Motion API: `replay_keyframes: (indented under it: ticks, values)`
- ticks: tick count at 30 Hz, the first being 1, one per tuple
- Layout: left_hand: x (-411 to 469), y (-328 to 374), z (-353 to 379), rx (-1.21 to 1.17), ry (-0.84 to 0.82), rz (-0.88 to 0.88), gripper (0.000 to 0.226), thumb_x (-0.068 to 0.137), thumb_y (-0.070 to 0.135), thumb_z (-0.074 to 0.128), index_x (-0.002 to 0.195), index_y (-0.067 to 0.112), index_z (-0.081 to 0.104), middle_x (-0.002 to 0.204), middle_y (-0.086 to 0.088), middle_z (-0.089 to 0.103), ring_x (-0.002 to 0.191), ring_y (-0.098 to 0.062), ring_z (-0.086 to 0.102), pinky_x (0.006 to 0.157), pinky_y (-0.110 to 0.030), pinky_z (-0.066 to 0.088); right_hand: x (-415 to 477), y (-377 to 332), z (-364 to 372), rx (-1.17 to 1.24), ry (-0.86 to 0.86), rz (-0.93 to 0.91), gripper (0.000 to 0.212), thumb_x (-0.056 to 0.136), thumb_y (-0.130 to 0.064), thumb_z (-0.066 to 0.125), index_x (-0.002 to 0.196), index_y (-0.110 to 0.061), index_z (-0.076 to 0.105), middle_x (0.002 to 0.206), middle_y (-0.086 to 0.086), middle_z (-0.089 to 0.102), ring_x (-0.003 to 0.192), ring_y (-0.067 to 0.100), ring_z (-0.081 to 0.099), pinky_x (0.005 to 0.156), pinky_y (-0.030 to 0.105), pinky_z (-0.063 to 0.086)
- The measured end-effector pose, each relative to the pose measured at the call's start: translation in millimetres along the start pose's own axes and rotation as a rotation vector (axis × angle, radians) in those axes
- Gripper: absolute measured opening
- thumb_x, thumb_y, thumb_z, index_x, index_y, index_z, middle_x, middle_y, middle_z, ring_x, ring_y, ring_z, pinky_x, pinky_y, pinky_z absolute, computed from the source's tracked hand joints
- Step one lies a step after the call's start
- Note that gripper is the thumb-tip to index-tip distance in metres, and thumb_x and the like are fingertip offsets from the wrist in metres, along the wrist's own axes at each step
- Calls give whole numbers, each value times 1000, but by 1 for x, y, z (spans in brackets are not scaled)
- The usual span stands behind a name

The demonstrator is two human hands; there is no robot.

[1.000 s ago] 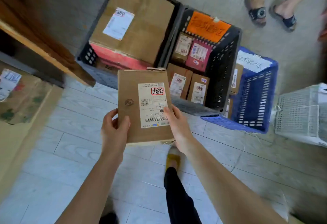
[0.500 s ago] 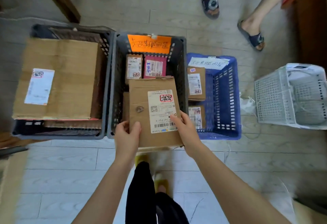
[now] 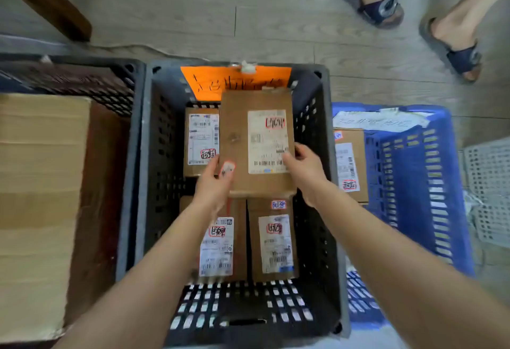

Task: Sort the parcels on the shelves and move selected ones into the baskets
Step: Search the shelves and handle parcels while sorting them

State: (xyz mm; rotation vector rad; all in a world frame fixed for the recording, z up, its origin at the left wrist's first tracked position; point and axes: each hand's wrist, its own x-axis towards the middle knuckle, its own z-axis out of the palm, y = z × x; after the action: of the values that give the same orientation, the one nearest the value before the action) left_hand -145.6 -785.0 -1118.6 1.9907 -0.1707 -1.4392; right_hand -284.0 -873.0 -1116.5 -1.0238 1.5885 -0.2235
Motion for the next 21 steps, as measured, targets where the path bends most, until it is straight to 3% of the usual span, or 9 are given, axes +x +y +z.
replay_keyframes:
  ticks: [2, 5, 9, 12, 14, 16, 18, 21]
  values:
    - [33, -6, 6, 1, -3, 2, 60, 94, 24, 52, 146, 28, 23, 143, -4, 44, 129, -28, 44, 109, -37, 34, 33, 6, 13, -30, 5, 20, 34, 92, -15, 50, 126, -17, 50, 121, 5, 61, 109, 24, 59, 94, 42, 49]
    - [52, -20, 12, 89, -18, 31, 62, 93, 24, 53, 147, 22, 22, 145, -3, 41, 129, -20, 43, 98, -23, 30, 50, 22, 24, -52, 30, 66, 39, 91, -18, 53, 130, -18, 47, 122, 5, 60, 109, 26, 59, 94, 44, 50]
    - [29, -20, 11, 228, 158, 36, 54, 94, 28, 49, 144, 18, 30, 144, -6, 43, 129, -26, 42, 104, -32, 33, 30, 24, 24, -138, 105, 62, 49, 96, -17, 42, 143, -14, 28, 137, 6, 50, 119, 23, 51, 99, 39, 44]
    - [-20, -15, -2, 87, 161, 14, 52, 92, 37, 50, 137, 14, 41, 141, -5, 47, 127, -25, 45, 107, -40, 36, -14, 7, 23, -145, 102, 10, 40, 95, -20, 45, 134, -13, 41, 126, 4, 56, 100, 15, 54, 82, 29, 47]
    - [-64, -14, -17, -57, 167, -17, 53, 91, 37, 50, 138, 14, 42, 141, -4, 47, 127, -21, 45, 107, -37, 37, -55, -12, 25, -133, 29, -2, 41, 93, -25, 49, 132, -14, 44, 120, -1, 57, 99, 14, 55, 75, 26, 47]
    - [-111, -14, -40, -181, 204, -46, 50, 92, 35, 50, 137, 13, 44, 139, -3, 49, 125, -17, 47, 98, -22, 41, -104, -34, 31, -118, -41, -4, 47, 90, -29, 53, 134, -14, 44, 126, 2, 56, 110, 19, 55, 89, 34, 49]
    - [-163, -17, -68, -298, 262, -63, 47, 92, 33, 51, 134, 12, 47, 136, -2, 52, 120, -16, 51, 80, -10, 41, -160, -56, 41, -145, -113, -45, 50, 89, -33, 56, 134, -14, 45, 133, 4, 52, 118, 22, 51, 102, 41, 42]
    - [-242, -28, -119, -455, 360, -49, 29, 91, 30, 53, 113, 14, 61, 108, 1, 62, 95, -14, 56, 75, -22, 39, -251, -81, 60, -232, -226, -164, 48, 90, -34, 55, 132, -12, 46, 141, 2, 44, 118, 16, 45, 98, 34, 37]
